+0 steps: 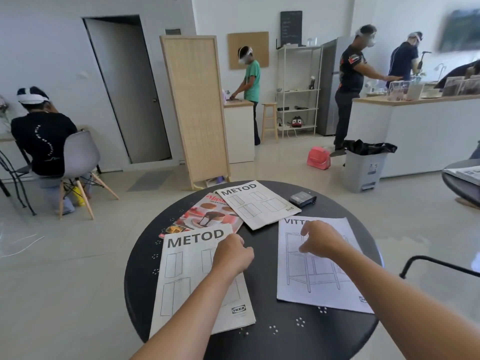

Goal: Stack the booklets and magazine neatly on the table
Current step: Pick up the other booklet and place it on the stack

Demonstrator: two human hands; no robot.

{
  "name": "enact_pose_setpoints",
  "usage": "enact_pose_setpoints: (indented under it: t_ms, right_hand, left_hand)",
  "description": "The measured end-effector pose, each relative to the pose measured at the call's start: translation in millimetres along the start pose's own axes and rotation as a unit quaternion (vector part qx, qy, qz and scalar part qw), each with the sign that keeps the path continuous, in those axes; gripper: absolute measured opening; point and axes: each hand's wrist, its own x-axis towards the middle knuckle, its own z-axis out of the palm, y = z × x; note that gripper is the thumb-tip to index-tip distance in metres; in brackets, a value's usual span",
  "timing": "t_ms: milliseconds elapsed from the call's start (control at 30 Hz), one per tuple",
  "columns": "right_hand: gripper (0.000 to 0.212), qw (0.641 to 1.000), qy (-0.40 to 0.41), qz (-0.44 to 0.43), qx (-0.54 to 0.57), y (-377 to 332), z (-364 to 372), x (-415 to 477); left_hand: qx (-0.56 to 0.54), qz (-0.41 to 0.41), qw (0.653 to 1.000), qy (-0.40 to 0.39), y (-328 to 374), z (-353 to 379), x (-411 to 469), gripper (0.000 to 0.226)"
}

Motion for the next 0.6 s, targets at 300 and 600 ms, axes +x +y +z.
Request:
enact_pose_setpoints:
  t_ms: [300,600]
  right_hand:
    - [0.054,0.999,-0.036,-0.008,-0.025,31.0,4.6,-5.7]
    - [0.058,0.999,-0.024,-0.029,-0.007,37.8,14.0,-9.4]
  left_hand:
    - [-0.005,-0.001,0.998,-0.059,51.7,41.5,-5.7,0.03]
    - [-0.117,-0.062,0.987,-0.088,60.7,54.5,-8.5,0.003]
